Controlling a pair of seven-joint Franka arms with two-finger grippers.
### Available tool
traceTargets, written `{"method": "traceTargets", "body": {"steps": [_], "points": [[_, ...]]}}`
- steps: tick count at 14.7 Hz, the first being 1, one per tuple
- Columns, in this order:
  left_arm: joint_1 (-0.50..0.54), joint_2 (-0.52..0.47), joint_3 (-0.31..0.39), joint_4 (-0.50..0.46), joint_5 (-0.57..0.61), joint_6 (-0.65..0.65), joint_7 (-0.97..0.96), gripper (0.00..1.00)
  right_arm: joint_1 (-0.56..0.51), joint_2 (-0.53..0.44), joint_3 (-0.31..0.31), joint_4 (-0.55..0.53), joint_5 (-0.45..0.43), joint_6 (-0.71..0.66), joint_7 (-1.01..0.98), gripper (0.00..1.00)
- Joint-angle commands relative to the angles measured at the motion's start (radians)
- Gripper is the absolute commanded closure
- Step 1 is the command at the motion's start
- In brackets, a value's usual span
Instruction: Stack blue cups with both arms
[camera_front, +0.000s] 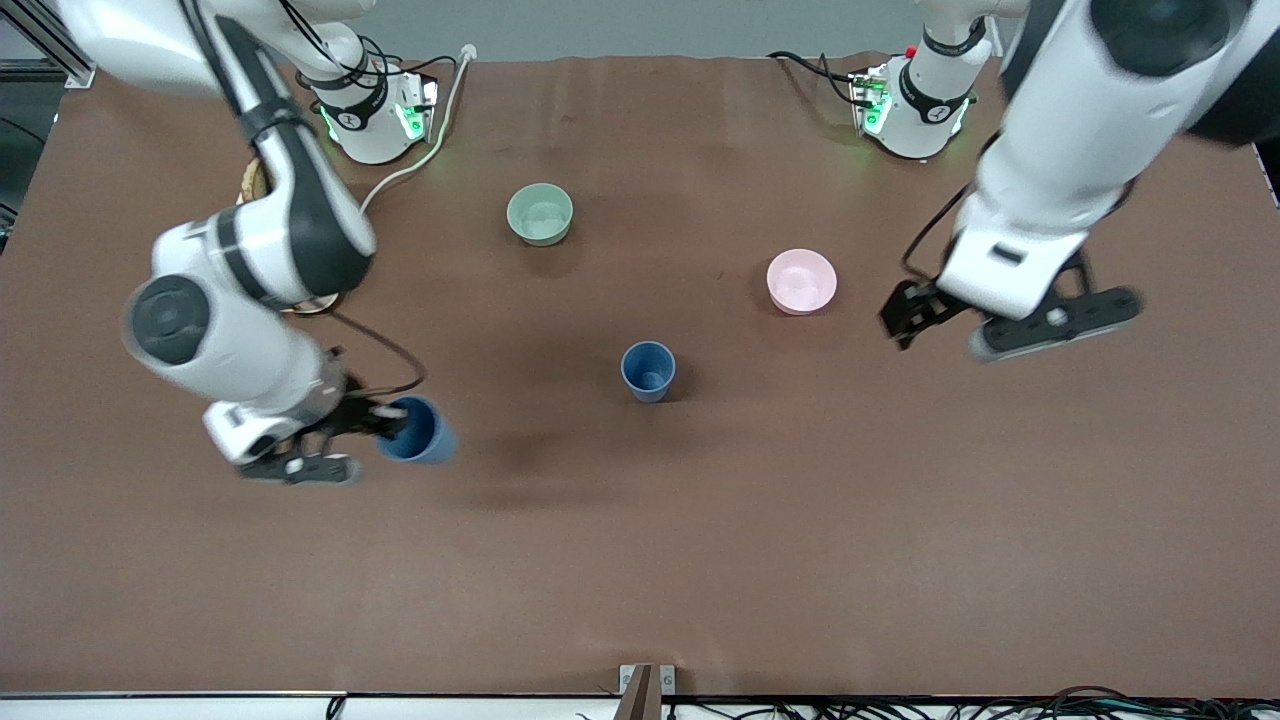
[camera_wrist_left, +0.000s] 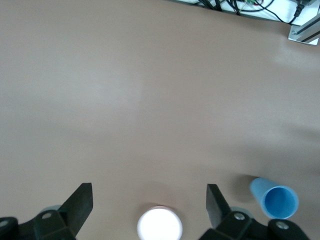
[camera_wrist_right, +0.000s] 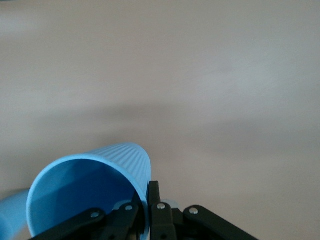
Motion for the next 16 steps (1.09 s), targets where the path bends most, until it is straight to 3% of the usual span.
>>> {"method": "traceTargets", "body": {"steps": [1,4,9,16], "points": [[0.059,-0.075,-0.008,-0.040,-0.012,-0.049,0.148,0.00,0.005,-0.011,0.123,-0.006,-0.007,0.004,0.194,0.99],[0.110,-0.145,0.044,-0.060,-0.086,-0.090,0.311,0.00,0.089,-0.002,0.191,-0.005,-0.009,0.030,0.335,0.99],[0.081,-0.213,0.230,-0.128,-0.215,-0.126,0.446,0.00,0.194,0.056,0.191,-0.008,-0.021,0.110,0.404,0.99],[0.085,-0.305,0.248,-0.248,-0.221,-0.124,0.529,0.00,0.221,0.124,0.189,-0.014,-0.055,0.170,0.403,0.99]]}}
